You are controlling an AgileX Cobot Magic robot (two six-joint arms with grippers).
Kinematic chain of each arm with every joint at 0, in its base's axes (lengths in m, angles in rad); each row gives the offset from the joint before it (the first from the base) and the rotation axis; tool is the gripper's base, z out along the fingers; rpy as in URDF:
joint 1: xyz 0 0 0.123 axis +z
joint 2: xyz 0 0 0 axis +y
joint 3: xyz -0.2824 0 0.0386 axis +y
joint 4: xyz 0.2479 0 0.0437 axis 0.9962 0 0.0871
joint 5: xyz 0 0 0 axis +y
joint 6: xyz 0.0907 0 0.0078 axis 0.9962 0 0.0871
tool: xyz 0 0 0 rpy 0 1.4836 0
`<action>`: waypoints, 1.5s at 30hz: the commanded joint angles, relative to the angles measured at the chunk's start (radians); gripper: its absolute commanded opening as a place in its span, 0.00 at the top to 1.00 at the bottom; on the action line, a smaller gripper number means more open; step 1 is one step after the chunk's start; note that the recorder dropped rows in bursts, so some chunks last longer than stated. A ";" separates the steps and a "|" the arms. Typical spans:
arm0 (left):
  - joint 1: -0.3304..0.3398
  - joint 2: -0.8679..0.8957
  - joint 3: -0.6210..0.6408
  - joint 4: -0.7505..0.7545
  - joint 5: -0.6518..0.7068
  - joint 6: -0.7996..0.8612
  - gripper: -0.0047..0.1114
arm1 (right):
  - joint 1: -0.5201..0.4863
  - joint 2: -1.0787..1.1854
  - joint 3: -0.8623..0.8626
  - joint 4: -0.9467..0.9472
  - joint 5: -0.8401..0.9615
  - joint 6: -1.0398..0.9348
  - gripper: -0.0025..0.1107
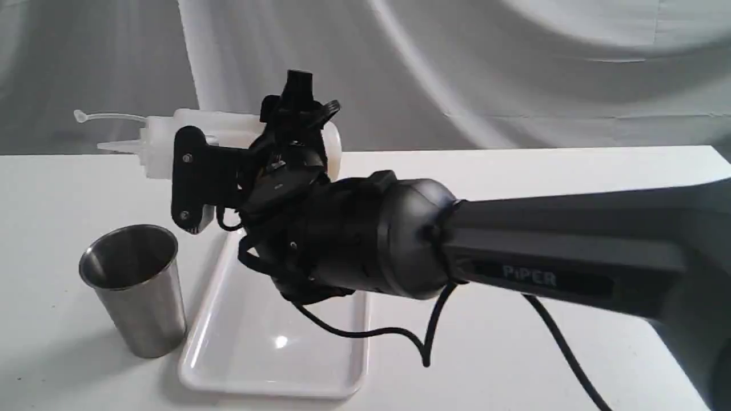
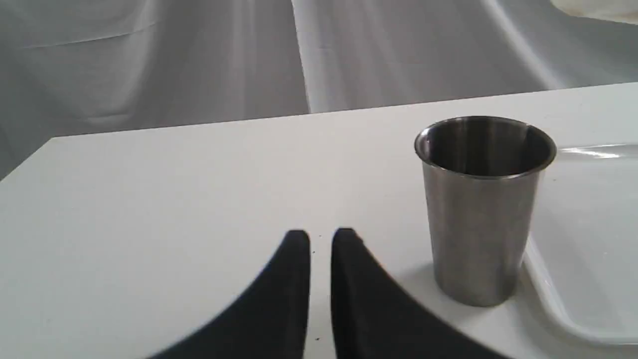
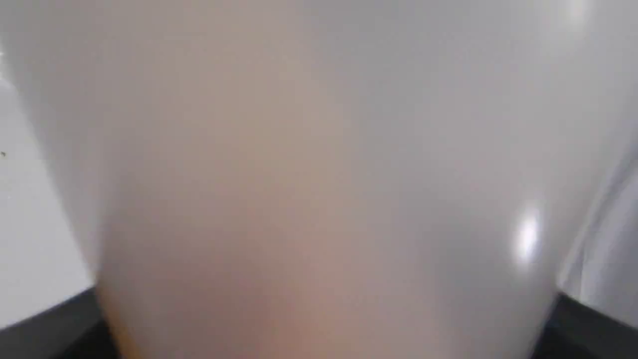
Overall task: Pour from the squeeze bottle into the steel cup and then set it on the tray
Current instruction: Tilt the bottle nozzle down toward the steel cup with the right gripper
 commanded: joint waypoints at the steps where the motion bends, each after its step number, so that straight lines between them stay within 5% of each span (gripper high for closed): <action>1: 0.003 -0.005 0.004 0.000 -0.008 -0.003 0.89 | 0.004 0.000 -0.003 -0.036 0.006 -0.001 0.98; 45: 0.003 -0.005 0.004 0.000 -0.008 -0.003 0.89 | 0.022 0.022 -0.003 -0.066 0.083 -0.322 0.98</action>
